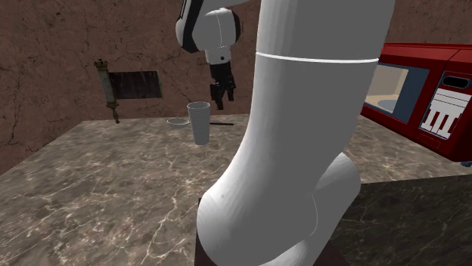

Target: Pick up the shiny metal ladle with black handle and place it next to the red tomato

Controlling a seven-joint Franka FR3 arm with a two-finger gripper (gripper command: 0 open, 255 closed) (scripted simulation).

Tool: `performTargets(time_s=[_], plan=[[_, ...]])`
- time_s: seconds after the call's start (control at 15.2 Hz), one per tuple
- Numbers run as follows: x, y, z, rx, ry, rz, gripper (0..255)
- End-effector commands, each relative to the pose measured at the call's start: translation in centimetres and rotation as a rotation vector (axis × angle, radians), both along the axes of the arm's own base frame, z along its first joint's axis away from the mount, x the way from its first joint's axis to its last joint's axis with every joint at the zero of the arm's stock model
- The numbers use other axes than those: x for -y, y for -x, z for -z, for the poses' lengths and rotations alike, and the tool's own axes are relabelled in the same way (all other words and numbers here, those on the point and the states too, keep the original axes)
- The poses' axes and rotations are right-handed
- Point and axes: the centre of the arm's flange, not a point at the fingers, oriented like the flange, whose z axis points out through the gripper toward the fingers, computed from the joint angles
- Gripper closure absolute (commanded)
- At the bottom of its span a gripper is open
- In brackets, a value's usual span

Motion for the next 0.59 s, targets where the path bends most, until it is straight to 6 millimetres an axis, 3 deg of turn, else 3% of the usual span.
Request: performTargets(time_s=[0.0, 0.53], plan=[[-0.7, -2.2, 1.4, 0.0, 0.002, -0.085, 0], [-5.8, -9.3, 6.4, -0.003, 0.01, -0.407, 0]])
